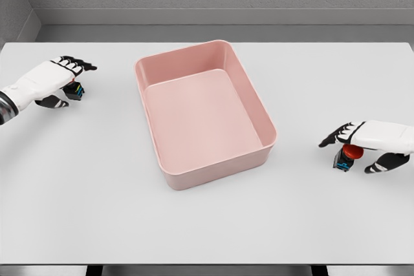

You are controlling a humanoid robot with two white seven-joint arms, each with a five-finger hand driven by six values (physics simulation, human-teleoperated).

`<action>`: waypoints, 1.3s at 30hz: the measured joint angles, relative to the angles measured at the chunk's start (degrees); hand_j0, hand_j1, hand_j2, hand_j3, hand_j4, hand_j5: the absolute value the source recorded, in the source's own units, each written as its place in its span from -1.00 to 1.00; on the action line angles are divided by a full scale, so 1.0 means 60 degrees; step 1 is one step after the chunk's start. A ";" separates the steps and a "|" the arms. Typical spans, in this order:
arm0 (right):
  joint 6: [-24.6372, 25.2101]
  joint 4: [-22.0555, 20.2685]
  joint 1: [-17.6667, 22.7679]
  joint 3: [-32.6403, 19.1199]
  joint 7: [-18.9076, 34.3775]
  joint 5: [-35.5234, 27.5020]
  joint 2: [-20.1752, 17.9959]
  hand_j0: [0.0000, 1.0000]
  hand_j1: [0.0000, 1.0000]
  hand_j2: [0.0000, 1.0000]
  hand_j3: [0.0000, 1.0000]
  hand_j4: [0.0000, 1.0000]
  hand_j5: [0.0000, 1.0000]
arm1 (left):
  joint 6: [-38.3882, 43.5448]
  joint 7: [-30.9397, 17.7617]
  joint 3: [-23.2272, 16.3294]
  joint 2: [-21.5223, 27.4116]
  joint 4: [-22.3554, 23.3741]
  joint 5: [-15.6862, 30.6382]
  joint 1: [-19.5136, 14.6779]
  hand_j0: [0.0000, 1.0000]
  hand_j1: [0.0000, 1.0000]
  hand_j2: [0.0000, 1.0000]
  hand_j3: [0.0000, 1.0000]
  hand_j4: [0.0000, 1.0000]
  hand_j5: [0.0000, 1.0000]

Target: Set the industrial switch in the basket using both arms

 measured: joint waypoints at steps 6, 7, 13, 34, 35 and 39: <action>0.0000 -0.0010 0.0015 -0.0007 0.0003 0.0074 0.0033 0.55 0.55 0.55 0.55 0.55 0.55 | 0.0000 0.0010 -0.0006 0.0016 0.0051 0.0028 0.0000 -0.09 -0.09 -0.09 -0.09 -0.09 -0.09; 0.0000 -0.0012 0.0015 -0.0006 0.0007 0.0081 0.0047 0.53 0.53 0.53 0.53 0.53 0.53 | 0.0000 0.0016 -0.0003 0.0027 0.0046 0.0036 0.0000 -0.09 -0.09 -0.09 -0.09 -0.09 -0.09; 0.0000 -0.0015 0.0015 -0.0006 0.0015 0.0145 0.0078 0.41 0.41 0.41 0.41 0.41 0.41 | 0.0000 0.0037 0.0017 0.0098 -0.0303 0.0104 0.0117 -0.41 -0.41 -0.41 -0.41 -0.41 -0.41; -0.0001 -0.0050 -0.0322 -0.0090 0.0119 0.0219 0.0154 0.00 0.00 0.00 0.00 0.00 0.00 | -0.0005 -0.0074 0.0050 0.1110 -0.4537 0.1490 0.0381 -0.45 -0.45 -0.45 -0.45 -0.45 -0.45; -0.0001 -0.0054 -0.0381 -0.0090 0.0114 0.0221 0.0171 -0.01 -0.01 -0.01 -0.01 -0.01 -0.01 | -0.0004 -0.0074 0.0054 0.1111 -0.4703 0.1520 0.0381 -0.45 -0.45 -0.45 -0.45 -0.45 -0.45; -0.0003 -0.0077 -0.0454 -0.0098 0.0103 0.0213 0.0208 -0.03 -0.03 -0.03 -0.03 -0.03 -0.03 | -0.0005 -0.0076 0.0061 0.1103 -0.5338 0.1615 0.0381 -0.45 -0.45 -0.45 -0.45 -0.45 -0.45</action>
